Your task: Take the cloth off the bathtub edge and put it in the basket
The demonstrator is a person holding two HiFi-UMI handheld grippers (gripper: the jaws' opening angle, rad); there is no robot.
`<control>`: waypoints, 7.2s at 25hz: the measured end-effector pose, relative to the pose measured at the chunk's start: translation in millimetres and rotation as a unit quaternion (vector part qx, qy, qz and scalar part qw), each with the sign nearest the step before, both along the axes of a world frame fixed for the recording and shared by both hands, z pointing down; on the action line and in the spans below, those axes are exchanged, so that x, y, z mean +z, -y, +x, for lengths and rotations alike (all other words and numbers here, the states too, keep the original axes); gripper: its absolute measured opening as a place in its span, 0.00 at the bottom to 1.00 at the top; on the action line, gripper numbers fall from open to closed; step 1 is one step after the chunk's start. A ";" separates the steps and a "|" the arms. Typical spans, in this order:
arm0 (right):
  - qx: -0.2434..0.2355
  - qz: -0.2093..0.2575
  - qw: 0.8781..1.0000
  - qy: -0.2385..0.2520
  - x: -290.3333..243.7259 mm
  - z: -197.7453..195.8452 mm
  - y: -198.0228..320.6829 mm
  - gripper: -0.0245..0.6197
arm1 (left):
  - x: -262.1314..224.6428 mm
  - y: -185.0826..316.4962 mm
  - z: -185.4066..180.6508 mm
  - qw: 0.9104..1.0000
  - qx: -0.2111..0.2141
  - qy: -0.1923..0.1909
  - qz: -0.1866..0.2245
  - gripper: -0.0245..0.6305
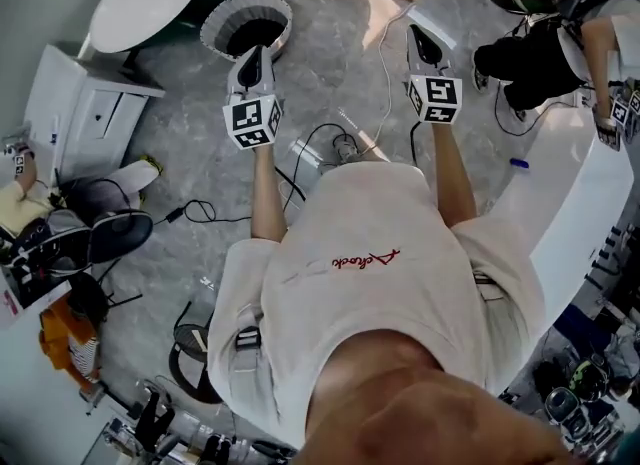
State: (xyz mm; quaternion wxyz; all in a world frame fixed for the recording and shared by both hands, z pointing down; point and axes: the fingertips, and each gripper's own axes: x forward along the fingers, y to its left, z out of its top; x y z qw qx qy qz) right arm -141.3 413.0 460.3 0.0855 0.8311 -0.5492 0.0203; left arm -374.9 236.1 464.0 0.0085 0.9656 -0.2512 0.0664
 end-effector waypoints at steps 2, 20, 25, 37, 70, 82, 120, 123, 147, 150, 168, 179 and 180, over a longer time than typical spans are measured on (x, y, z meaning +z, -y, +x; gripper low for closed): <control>0.023 -0.003 1.000 0.000 1.7 8.8 -20.6 0.05 | 1.4 -9.7 18.7 1.000 0.024 -0.001 -0.001 0.04; 0.110 0.001 0.994 -0.002 17.0 34.1 -93.8 0.05 | 16.7 -52.3 85.6 0.993 0.118 0.000 0.003 0.04; 0.129 0.010 0.992 -0.004 18.8 52.2 -105.5 0.05 | 15.4 -60.6 115.4 0.990 0.142 0.000 0.012 0.04; 0.158 0.019 0.987 -0.001 15.1 179.5 -73.8 0.05 | 13.2 -23.9 250.3 0.986 0.168 0.007 0.010 0.04; 0.197 0.010 0.980 0.019 17.0 443.4 -54.4 0.05 | 18.5 -6.4 570.2 0.970 0.242 0.032 -0.002 0.04; 0.222 -0.003 0.975 0.010 23.0 485.2 -28.8 0.05 | 28.2 21.7 627.9 0.964 0.266 0.020 -0.001 0.04; 0.217 -0.009 0.976 0.001 -1.7 682.5 133.4 0.05 | 10.4 190.8 800.7 0.969 0.246 0.012 -0.012 0.04; 0.181 -0.006 0.983 0.003 -1.5 691.9 161.5 0.05 | 9.9 208.3 795.5 0.976 0.215 0.014 -0.013 0.04; -0.319 -0.016 0.947 0.038 33.0 500.8 473.4 0.05 | 19.1 316.6 498.0 0.964 -0.258 0.056 -0.022 0.04; -0.358 -0.016 0.933 0.033 29.2 461.5 490.8 0.05 | 17.8 315.4 463.2 0.955 -0.291 0.054 -0.020 0.04; -0.392 -0.021 0.920 0.015 14.7 358.0 533.3 0.05 | 11.5 358.2 376.2 0.949 -0.314 0.006 -0.022 0.04; -0.408 -0.019 0.913 0.027 12.2 372.4 570.2 0.05 | 9.1 372.7 381.1 0.941 -0.336 0.020 -0.023 0.04; -0.411 -0.018 0.911 0.028 12.2 373.6 572.9 0.05 | 8.3 374.8 381.2 0.940 -0.341 0.019 -0.022 0.04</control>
